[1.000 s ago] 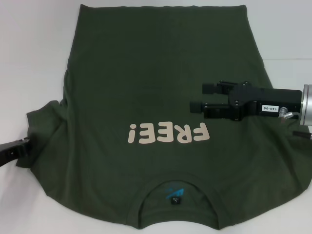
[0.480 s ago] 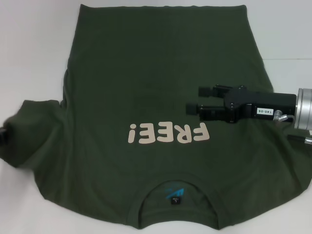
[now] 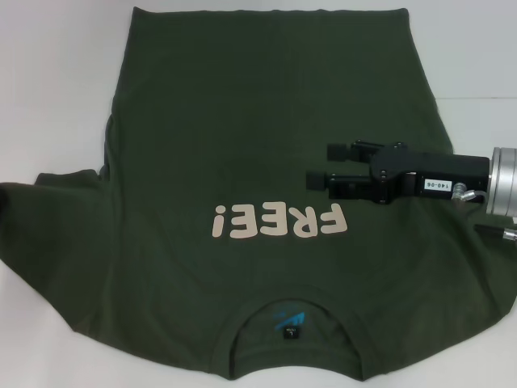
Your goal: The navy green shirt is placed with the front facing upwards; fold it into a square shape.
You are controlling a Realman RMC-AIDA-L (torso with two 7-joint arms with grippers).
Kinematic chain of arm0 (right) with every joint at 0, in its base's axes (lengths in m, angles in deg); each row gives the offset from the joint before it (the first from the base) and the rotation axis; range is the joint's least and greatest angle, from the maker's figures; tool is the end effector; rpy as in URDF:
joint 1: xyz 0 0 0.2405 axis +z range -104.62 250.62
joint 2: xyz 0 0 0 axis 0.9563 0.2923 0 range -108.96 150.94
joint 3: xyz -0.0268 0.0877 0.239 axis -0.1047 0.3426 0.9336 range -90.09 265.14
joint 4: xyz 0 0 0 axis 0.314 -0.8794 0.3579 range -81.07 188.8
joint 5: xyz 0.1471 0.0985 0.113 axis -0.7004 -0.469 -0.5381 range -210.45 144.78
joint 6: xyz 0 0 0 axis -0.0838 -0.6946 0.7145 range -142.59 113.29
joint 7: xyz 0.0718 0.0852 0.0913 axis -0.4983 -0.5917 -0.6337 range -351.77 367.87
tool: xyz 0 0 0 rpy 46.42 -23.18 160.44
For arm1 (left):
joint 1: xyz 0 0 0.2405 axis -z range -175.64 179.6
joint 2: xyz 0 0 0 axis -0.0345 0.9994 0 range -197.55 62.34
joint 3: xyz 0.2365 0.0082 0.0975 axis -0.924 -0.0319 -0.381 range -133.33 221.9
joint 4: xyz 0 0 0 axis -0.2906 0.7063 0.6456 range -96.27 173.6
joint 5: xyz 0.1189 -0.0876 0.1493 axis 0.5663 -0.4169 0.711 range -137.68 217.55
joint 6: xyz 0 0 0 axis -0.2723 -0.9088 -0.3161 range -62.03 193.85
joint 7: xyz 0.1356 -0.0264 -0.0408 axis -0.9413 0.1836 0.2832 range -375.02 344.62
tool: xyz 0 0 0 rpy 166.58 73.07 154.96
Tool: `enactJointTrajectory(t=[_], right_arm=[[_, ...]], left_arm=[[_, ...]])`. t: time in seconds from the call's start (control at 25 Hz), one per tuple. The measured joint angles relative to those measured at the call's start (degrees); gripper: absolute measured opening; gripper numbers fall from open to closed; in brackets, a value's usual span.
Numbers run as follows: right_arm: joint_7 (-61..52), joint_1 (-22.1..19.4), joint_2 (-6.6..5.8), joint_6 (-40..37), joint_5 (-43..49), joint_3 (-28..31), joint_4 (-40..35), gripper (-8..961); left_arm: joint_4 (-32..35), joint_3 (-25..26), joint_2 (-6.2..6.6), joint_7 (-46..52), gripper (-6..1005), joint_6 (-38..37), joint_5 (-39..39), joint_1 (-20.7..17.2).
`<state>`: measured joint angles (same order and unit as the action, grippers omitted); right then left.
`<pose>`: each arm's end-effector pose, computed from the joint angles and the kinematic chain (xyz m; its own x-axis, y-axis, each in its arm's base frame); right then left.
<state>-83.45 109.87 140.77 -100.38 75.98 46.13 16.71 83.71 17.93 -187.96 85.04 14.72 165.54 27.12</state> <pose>0.2129 0.3668 -0.0032 0.6872 -0.4221 -0.5913 -0.5489 -0.8348 -0.0421 -0.3853 0.3527 0.0742 0.5264 0.5780 0.6235 0.8114 -0.1225 -0.5715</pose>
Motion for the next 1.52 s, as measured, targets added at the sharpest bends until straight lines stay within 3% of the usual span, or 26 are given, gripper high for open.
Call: enactJointTrajectory(t=[0.4, 0.96, 1.24, 1.52], right_arm=[[0.00, 0.05, 0.00, -0.05, -0.02, 0.00, 0.17, 911], [0.39, 0.05, 0.00, -0.05, -0.01, 0.01, 0.63, 911], [0.64, 0.05, 0.00, -0.05, -0.01, 0.01, 0.69, 911], [0.68, 0.05, 0.00, 0.05, -0.01, 0.01, 0.69, 911]], left_arm=[[2.91, -0.56, -0.13, 1.83, 1, -2.04, 0.49, -0.09], [9.19, -1.61, -0.56, 5.33, 10, -23.46, 3.45, 0.07], [12.24, -7.73, -0.95, 9.51, 29, -25.03, 5.16, 0.48], [12.60, -8.11, -1.32, 10.67, 48, -27.20, 4.65, 2.64]])
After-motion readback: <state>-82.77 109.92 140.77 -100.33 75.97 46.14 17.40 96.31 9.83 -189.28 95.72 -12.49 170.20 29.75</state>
